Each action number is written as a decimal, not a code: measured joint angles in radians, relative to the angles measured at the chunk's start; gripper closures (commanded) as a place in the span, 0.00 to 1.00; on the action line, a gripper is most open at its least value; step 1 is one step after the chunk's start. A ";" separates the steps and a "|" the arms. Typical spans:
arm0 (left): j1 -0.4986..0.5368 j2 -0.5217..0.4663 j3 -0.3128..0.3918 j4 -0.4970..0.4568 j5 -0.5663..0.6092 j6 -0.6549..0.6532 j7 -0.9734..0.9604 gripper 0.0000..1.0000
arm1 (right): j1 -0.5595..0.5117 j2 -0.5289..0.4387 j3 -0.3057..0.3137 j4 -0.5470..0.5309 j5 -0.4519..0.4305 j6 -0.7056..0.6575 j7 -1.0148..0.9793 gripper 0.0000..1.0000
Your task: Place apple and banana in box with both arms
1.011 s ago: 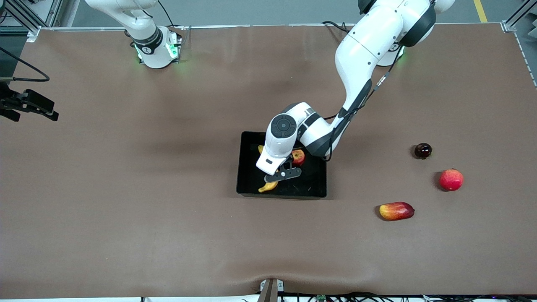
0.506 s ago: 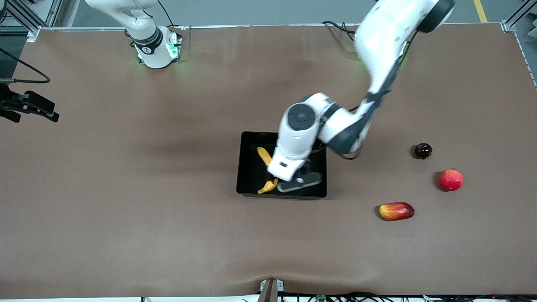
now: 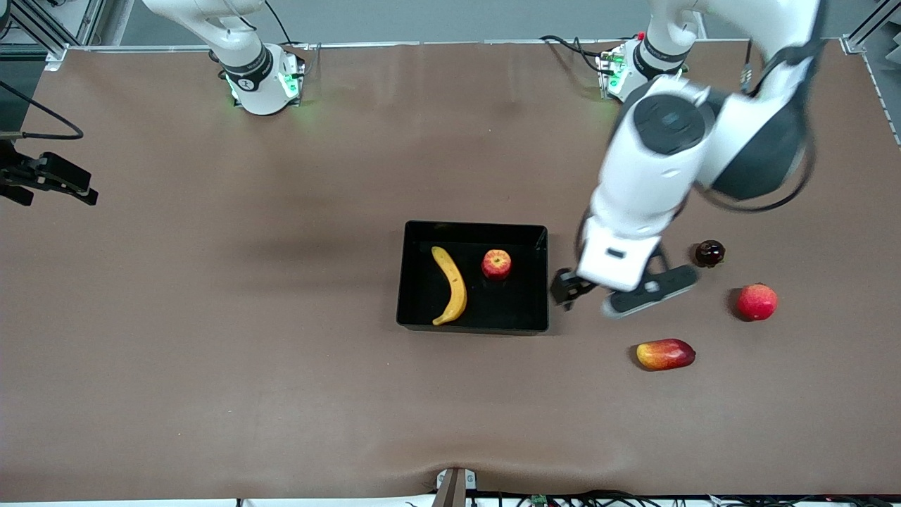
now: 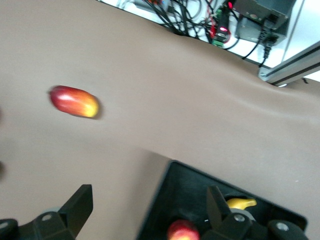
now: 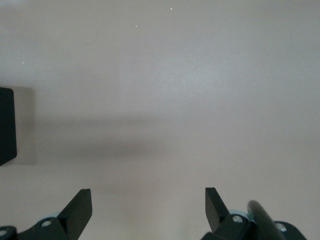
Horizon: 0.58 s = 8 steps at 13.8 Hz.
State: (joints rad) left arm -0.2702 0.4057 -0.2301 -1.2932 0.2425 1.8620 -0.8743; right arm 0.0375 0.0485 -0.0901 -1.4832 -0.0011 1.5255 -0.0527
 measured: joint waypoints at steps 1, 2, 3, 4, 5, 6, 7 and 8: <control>0.017 -0.026 0.000 -0.001 0.000 -0.038 0.039 0.00 | 0.000 0.000 0.000 0.000 0.000 0.000 0.000 0.00; 0.036 -0.050 -0.001 -0.002 0.000 -0.072 0.083 0.00 | 0.000 0.000 0.000 0.000 0.000 0.000 0.000 0.00; 0.059 -0.072 -0.001 -0.003 -0.004 -0.102 0.130 0.00 | 0.000 0.000 0.000 0.000 -0.001 0.000 0.000 0.00; 0.087 -0.093 -0.001 -0.003 -0.024 -0.124 0.184 0.00 | 0.000 0.000 -0.001 0.000 -0.001 -0.001 0.000 0.00; 0.122 -0.114 0.000 -0.004 -0.056 -0.144 0.249 0.00 | 0.000 0.000 -0.001 0.000 -0.001 -0.002 0.000 0.00; 0.157 -0.133 0.000 -0.005 -0.082 -0.172 0.320 0.00 | 0.000 0.000 -0.001 0.000 -0.001 -0.002 0.000 0.00; 0.188 -0.154 0.002 -0.006 -0.098 -0.210 0.388 0.00 | 0.000 0.000 -0.001 0.000 -0.001 -0.002 0.000 0.00; 0.206 -0.176 0.006 -0.008 -0.107 -0.248 0.439 0.00 | 0.000 0.000 -0.002 0.001 -0.002 -0.001 0.000 0.00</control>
State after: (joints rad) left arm -0.0642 0.2297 -0.2243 -1.3015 0.1353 1.6135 -0.4354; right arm 0.0373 0.0485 -0.0922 -1.4822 -0.0029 1.5242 -0.0524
